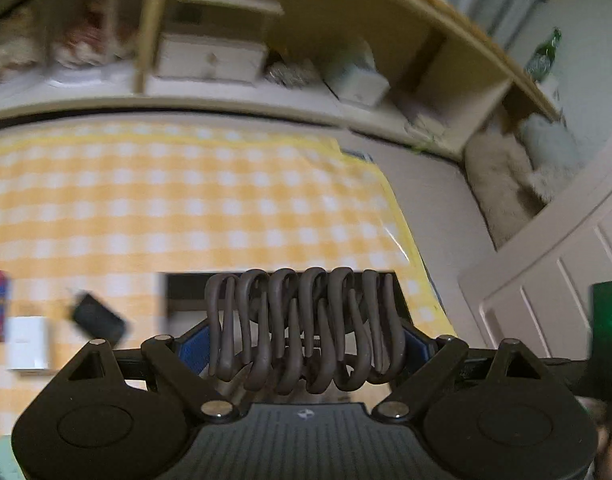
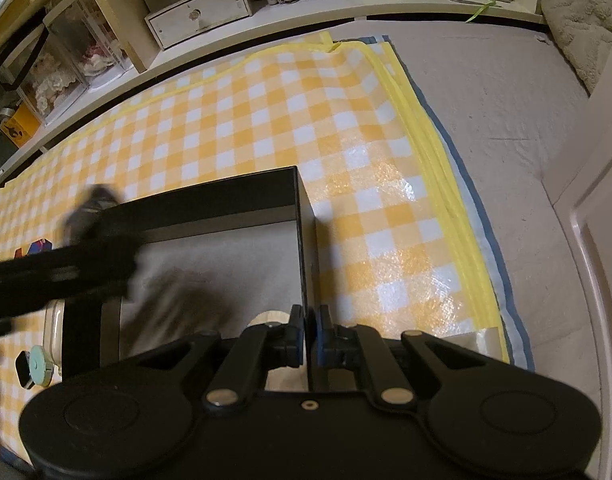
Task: Organize rigid objects
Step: 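Carry the coiled organizer into the black box and release it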
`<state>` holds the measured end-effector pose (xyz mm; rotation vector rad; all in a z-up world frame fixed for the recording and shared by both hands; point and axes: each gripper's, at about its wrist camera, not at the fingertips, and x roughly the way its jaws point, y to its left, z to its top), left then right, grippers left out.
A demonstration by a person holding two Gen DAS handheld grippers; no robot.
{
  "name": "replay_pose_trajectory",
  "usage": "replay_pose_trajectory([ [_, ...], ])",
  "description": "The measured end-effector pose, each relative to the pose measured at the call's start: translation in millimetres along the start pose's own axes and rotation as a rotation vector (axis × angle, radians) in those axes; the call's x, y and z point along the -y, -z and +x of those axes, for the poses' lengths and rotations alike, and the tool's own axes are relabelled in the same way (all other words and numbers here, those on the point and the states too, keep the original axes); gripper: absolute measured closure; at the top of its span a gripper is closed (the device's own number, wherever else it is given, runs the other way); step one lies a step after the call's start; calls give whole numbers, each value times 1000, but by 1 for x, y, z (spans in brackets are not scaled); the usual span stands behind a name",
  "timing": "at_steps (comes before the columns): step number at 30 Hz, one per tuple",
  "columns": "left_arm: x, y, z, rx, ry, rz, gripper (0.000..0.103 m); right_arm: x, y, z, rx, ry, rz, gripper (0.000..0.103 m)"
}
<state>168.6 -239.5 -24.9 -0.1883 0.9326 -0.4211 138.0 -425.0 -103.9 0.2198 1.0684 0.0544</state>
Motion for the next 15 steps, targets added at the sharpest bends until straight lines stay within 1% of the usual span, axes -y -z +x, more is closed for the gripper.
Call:
replay_pose_trajectory([
  [6, 10, 4, 49, -28, -6, -61, 13, 0, 1, -1, 11, -14, -12, 96],
  [13, 5, 13, 72, -26, 18, -155, 13, 1, 3, 0, 18, -25, -15, 96],
  [15, 8, 12, 76, -16, 8, -151, 12, 1, 4, 0, 20, -27, -13, 96],
])
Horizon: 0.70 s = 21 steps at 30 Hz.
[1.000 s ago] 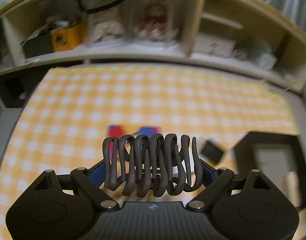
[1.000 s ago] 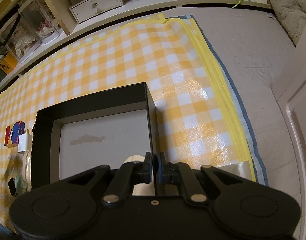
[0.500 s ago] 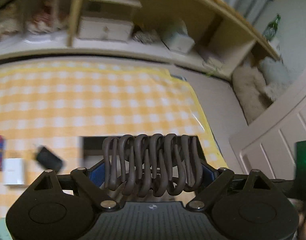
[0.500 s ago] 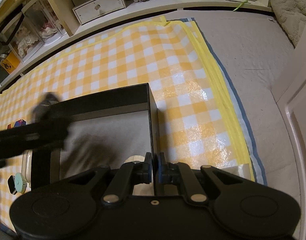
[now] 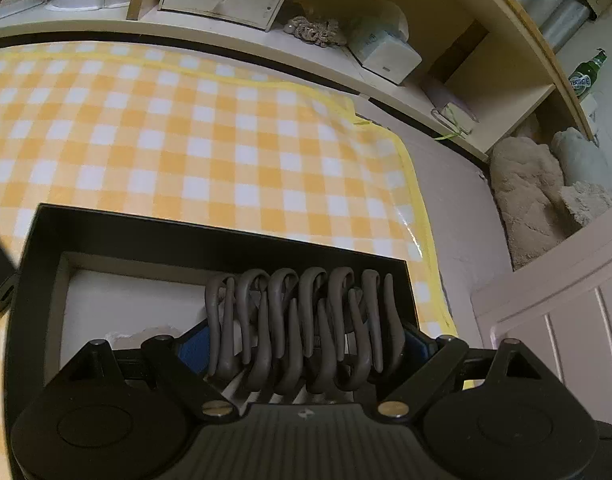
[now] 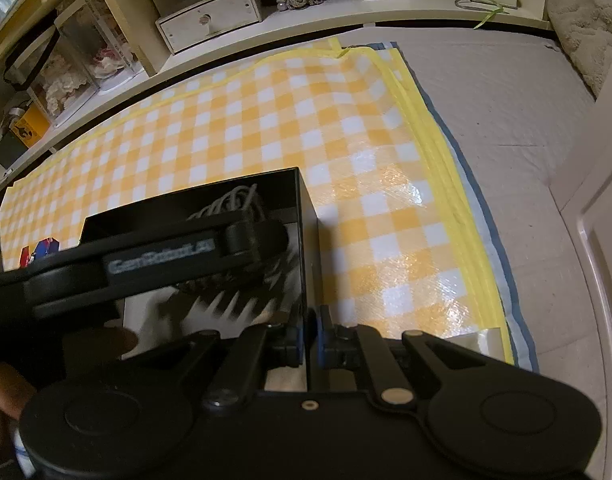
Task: Organize rigid objects
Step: 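Carry the coiled organizer into the black box and release it, then withdraw the left gripper from the box toward the red-blue card box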
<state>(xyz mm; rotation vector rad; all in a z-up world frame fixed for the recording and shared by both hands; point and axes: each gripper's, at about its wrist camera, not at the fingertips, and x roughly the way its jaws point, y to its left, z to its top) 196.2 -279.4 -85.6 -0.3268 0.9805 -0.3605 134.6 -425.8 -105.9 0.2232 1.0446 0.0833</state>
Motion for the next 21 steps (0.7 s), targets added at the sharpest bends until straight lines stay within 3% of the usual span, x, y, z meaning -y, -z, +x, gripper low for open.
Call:
replay_pose_trajectory([
  [7, 7, 0, 9, 6, -25, 9, 8, 0, 1, 0, -3, -1, 8, 96],
  [12, 3, -6, 3, -16, 2, 2, 2, 2, 0, 0, -3, -5, 16, 96],
  [21, 8, -4, -27, -31, -9, 112, 0, 4, -1, 1, -1, -13, 28, 96],
])
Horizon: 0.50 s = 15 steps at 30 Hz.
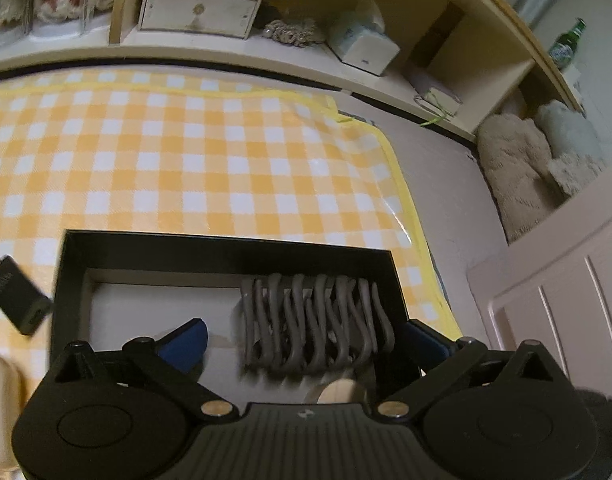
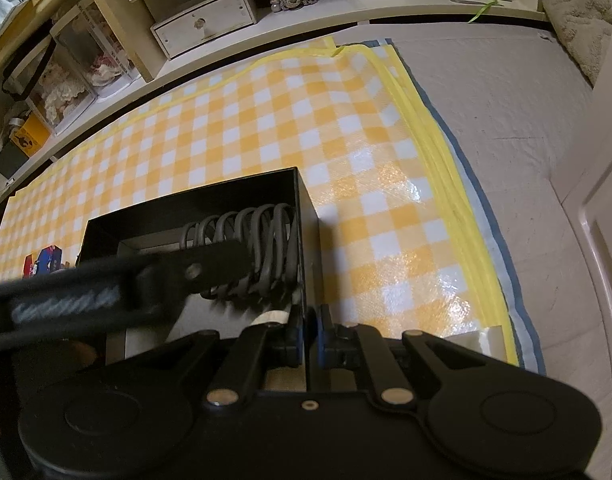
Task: Organize rigid objects
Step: 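Withdraw the left gripper from the box toward the red-blue card box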
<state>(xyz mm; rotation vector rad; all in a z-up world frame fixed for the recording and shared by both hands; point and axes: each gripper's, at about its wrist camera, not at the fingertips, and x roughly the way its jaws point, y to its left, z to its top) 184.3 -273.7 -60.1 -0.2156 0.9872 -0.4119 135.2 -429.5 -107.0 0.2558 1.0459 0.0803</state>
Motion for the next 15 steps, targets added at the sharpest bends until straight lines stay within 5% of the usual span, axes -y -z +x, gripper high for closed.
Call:
replay_pose_trajectory([
  [15, -3, 5, -78, 57, -40, 177, 0, -1, 1, 0, 5, 11, 18, 96],
])
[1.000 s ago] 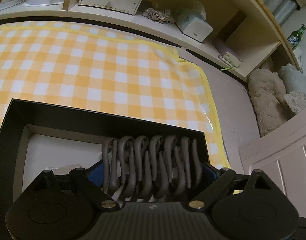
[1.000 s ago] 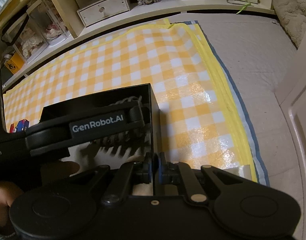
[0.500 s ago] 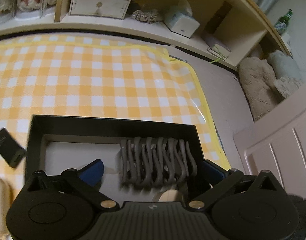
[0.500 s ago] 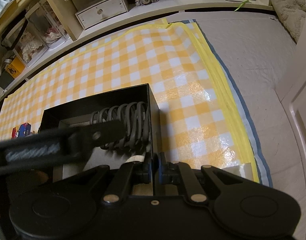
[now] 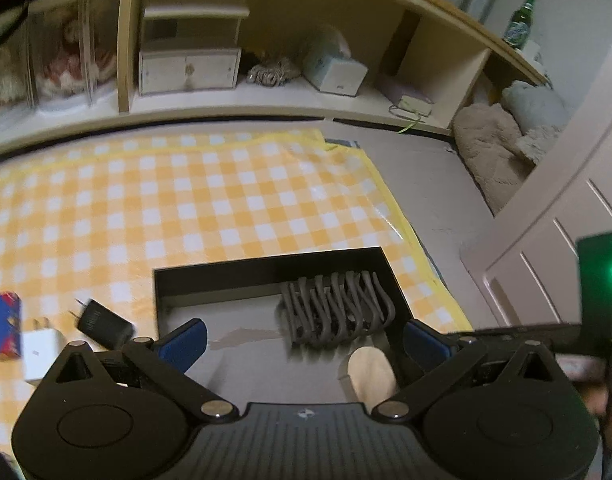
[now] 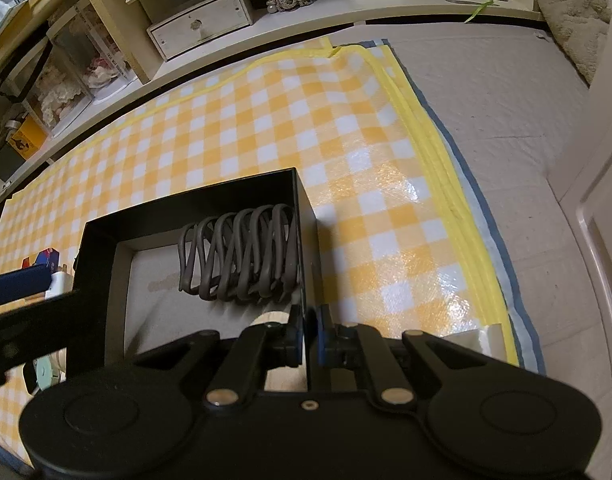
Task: Organize rigid objects
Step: 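Withdraw the left gripper from the box toward the red-blue card box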
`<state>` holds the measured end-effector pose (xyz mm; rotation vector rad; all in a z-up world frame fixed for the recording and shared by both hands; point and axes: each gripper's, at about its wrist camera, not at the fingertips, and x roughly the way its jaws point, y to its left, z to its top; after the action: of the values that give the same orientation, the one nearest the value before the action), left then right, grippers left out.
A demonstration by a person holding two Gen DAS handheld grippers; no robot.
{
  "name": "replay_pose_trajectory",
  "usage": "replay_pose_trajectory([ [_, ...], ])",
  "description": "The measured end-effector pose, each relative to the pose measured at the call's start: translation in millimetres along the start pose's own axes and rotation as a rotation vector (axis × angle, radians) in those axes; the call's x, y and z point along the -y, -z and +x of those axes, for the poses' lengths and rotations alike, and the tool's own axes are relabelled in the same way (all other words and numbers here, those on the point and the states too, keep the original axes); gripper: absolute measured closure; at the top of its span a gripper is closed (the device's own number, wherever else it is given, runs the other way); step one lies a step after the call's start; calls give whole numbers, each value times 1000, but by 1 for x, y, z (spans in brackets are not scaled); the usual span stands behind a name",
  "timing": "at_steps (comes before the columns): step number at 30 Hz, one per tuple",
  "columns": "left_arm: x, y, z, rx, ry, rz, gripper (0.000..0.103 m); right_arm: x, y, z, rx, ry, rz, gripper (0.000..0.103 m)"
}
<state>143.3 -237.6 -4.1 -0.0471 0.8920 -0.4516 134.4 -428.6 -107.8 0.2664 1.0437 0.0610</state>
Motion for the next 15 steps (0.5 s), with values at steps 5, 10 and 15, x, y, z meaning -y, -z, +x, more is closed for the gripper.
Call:
replay_pose_trajectory([
  [5, 0, 5, -23, 24, -31, 36, 0, -1, -1, 1, 0, 15, 13, 96],
  [10, -2, 13, -43, 34, -33, 76, 0, -1, -1, 0, -2, 24, 33, 96],
  [15, -13, 23, -61, 43, -49, 103, 0, -4, -1, 1, -3, 44, 38, 96],
])
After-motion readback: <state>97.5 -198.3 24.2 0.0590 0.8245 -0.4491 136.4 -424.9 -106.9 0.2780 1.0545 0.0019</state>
